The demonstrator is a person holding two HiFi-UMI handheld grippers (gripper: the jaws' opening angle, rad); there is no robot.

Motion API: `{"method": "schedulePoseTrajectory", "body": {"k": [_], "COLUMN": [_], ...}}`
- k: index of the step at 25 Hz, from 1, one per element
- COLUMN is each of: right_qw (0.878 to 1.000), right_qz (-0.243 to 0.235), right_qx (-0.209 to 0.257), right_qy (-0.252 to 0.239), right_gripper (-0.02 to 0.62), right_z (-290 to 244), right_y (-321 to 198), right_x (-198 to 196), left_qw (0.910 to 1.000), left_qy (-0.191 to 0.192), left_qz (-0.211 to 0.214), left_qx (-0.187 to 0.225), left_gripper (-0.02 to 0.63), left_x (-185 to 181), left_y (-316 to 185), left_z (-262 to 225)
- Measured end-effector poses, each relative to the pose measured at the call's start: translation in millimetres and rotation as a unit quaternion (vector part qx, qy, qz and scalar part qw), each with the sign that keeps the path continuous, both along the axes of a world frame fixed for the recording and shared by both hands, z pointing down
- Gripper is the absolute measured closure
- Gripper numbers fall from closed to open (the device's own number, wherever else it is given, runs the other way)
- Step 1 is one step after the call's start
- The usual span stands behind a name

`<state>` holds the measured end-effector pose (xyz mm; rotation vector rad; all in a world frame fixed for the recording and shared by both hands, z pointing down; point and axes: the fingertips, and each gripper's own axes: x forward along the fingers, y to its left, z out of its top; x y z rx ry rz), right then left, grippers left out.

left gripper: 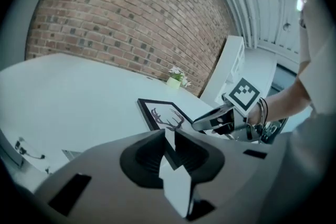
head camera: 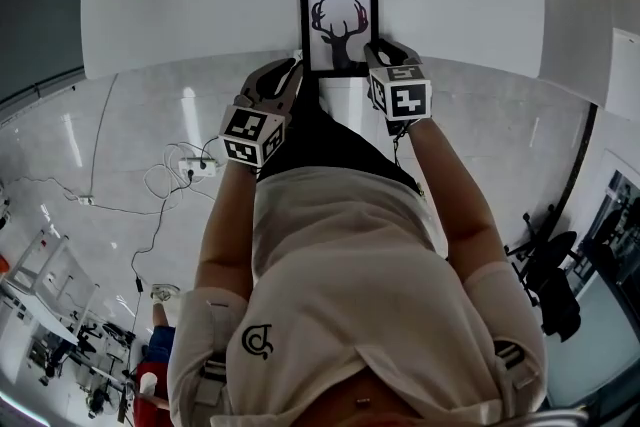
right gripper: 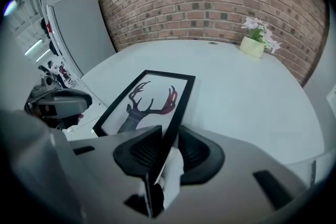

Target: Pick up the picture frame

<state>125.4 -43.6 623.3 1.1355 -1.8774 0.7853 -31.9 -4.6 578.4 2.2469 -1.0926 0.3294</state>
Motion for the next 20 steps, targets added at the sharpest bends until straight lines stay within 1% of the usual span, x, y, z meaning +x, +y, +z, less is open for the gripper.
{"method": "schedulePoseTrajectory", "body": {"k": [2,3,4,5,7,8,9,11,12,13,14,16,17,18,19,20], "right_qw": [1.000,1.000,1.000,1.000,1.000,1.000,1.000,1.000,1.000,1.000,1.000,1.000,1.000,1.000,1.000,1.000], "right_qz": [-0.004,-0.005,-0.006,-0.006,-0.007,-0.008,-0.008,-0.008,-0.007,-0.008,-0.008,-0.010,-0.011,-0.011,-0.012,-0.013], "right_qx": [0.003,0.004,0.005,0.005,0.006,0.007,0.008,0.009,0.010,0.011,0.012,0.012,0.013,0.013,0.013,0.014], "right_qy": [-0.003,-0.004,-0.005,-0.005,-0.005,-0.005,-0.005,-0.005,-0.005,-0.006,-0.006,-0.007,-0.007,-0.007,-0.008,-0.008], "right_gripper": [0.488,0.488,0.488,0.488,0.488,0.488,0.488,0.488,0.488,0.488,0.488,0.487,0.486,0.486,0.486,0.486], "right_z": [-1,-1,-1,-1,-2,-3,-3,-3,-3,-3,-3,-4,-4,-4,-4,-3], "right_y": [-1,-1,-1,-1,-1,-1,-1,-2,-2,-2,-2,-2,-3,-3,-2,-2], "right_x": [-1,-2,-2,-1,-2,-2,-2,-2,-1,-1,-1,-2,-2,-2,-2,-2], "left_qw": [0.9987,0.9967,0.9936,0.9893,0.9773,0.9695,0.9597,0.9350,0.9244,0.9173,0.9133,0.9097,0.9066,0.9004,0.8921,0.8845], "left_qy": [0.040,0.062,0.087,0.113,0.167,0.196,0.228,0.295,0.320,0.336,0.345,0.349,0.351,0.359,0.372,0.384], "left_qz": [-0.006,-0.010,-0.016,-0.025,-0.046,-0.056,-0.063,-0.070,-0.072,-0.072,-0.068,-0.051,-0.042,-0.033,-0.023,-0.015], "left_qx": [-0.033,-0.051,-0.070,-0.089,-0.122,-0.136,-0.151,-0.184,-0.195,-0.201,-0.206,-0.219,-0.230,-0.243,-0.255,-0.264], "left_gripper": [0.471,0.422,0.389,0.363,0.327,0.325,0.333,0.334,0.334,0.334,0.334,0.334,0.336,0.341,0.355,0.382], "left_x": [6,9,12,14,16,16,16,17,17,17,19,24,29,35,42,48], "left_y": [-1,-2,-3,-4,-8,-9,-10,-10,-10,-10,-10,-9,-8,-8,-7,-6], "left_z": [10,15,21,25,32,34,34,34,34,34,35,40,44,45,45,44]}}
